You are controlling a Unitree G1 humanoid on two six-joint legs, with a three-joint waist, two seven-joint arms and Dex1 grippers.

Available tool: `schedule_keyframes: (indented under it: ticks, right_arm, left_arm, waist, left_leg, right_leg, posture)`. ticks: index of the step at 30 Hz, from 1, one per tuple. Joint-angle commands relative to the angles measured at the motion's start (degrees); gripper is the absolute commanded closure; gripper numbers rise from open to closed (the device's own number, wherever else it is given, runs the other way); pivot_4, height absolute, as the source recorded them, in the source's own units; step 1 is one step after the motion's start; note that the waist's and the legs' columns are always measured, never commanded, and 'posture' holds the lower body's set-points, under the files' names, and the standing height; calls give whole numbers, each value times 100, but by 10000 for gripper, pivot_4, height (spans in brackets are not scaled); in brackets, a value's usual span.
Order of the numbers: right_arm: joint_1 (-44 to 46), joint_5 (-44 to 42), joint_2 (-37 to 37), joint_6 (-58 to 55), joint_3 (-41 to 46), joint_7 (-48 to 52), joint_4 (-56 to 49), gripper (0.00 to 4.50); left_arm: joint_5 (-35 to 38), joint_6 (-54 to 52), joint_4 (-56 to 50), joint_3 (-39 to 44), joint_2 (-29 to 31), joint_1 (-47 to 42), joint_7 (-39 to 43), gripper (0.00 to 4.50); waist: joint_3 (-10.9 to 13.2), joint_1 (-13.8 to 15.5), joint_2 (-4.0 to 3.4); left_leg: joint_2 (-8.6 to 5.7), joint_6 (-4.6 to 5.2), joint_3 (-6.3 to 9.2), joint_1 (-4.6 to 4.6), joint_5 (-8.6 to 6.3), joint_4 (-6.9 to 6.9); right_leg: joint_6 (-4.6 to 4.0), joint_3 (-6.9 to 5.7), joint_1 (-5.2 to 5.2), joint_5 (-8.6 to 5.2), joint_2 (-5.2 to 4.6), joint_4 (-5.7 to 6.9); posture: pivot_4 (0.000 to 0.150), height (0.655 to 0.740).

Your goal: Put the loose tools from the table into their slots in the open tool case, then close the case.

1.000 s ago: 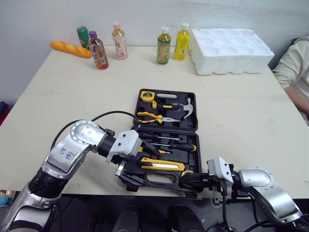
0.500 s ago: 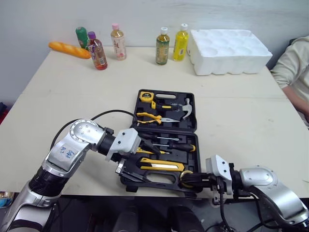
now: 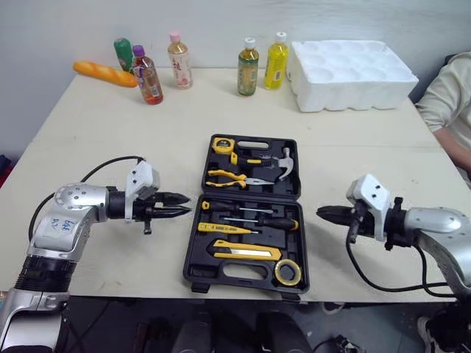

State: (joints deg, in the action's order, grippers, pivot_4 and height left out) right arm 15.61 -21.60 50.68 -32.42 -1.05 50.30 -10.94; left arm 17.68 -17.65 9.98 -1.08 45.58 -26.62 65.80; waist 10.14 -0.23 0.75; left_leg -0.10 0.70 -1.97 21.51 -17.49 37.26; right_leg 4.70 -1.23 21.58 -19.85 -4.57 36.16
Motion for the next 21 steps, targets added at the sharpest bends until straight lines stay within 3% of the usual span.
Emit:
schedule_keyframes:
  ticks: [1,10,21]
  right_arm:
    - [463,444,-216,115,-414,-82,240,45000]
    - [1120,874,-697,292,-820,47,766,45000]
    - [1377,1054,-787,333,-811,319,928,45000]
  left_arm:
    - [-550,543,661,-188,-103,-315,-247,44686]
    - [-993,861,1590,-478,-932,-1018,-602,44686]
    - [-1085,535,1400,-729,-1588,-1159,-571,44686]
  waist:
    - [0,-1,0]
    - [1,10,1]
    - [1,4,1]
  left_leg:
    - [-1,1,-3,0,0,1]
    - [-3,4,-7,10,-2,15]
    - [-2,1,-11,11,2,28]
  right_leg:
    - [1,1,1,0,0,2]
    - [4,1,8,2,0,36]
    - [4,3,11,2,3,54]
  posture:
    - [1500,7400]
    - [1500,7400]
    - [1500,7400]
